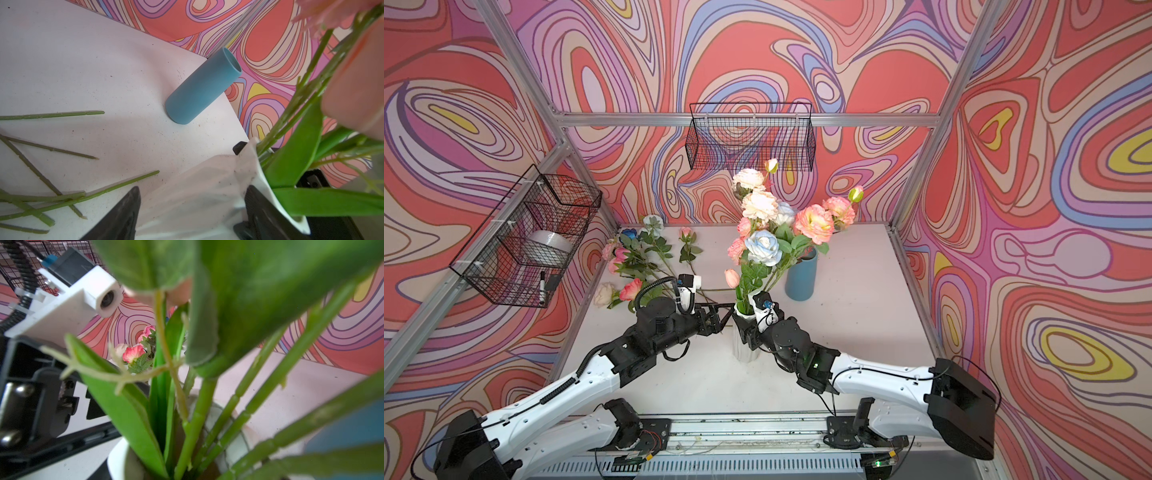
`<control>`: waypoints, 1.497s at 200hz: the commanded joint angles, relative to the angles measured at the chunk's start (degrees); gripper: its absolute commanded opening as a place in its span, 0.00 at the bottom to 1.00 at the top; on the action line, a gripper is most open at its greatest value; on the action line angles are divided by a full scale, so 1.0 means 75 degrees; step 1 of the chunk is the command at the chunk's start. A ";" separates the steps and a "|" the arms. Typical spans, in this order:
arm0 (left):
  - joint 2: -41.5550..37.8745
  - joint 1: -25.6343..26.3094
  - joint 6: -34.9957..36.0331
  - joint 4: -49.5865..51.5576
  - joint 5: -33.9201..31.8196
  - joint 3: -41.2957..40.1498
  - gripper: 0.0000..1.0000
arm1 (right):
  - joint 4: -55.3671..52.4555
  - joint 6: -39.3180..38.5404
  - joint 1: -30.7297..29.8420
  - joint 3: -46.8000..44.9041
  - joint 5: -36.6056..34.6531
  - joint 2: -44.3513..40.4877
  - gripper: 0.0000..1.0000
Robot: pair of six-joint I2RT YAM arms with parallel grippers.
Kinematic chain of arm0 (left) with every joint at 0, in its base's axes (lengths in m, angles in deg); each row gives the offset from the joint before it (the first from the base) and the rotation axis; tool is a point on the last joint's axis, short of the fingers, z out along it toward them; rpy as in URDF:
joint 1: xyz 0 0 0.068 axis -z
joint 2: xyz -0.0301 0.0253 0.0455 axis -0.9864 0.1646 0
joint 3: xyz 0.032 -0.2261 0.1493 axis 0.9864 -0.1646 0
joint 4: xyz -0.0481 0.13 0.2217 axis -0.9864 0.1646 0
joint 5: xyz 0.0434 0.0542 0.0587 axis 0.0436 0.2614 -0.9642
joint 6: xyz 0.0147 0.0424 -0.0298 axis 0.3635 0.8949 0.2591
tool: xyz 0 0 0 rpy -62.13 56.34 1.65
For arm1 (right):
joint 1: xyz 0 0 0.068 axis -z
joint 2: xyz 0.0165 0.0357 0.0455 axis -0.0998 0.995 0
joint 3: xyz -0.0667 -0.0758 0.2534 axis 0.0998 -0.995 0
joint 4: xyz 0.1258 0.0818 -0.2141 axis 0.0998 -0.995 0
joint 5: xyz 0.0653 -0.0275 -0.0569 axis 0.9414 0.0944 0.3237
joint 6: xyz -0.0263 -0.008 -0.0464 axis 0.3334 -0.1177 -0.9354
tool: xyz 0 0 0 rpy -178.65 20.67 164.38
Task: Arrange flowers in a vase
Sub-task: Pick up the vase from the center of the table.
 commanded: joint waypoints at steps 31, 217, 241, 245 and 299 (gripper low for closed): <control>-0.0621 -0.0097 -0.0220 0.0899 -0.0656 -0.0164 0.83 | -0.0228 -0.0308 -0.0062 0.0376 -0.0123 0.0189 0.29; -0.1947 -0.0178 -0.0015 0.2334 -0.1867 -0.0154 0.85 | 0.1847 -0.2053 0.0793 0.1547 -0.0760 0.1418 0.00; -0.1949 -0.0201 0.0072 0.2362 -0.1882 -0.0127 0.85 | 0.1769 -0.1789 0.1415 0.1818 -0.0264 0.1586 0.00; -0.1939 -0.0201 0.0088 0.2370 -0.1879 -0.0123 0.85 | 0.1778 -0.1789 0.1484 0.1864 -0.0214 0.1618 0.00; -0.1827 -0.0277 0.0155 0.2524 -0.1953 -0.0043 0.85 | 0.1617 -0.1916 0.2161 0.2754 0.0228 0.2052 0.00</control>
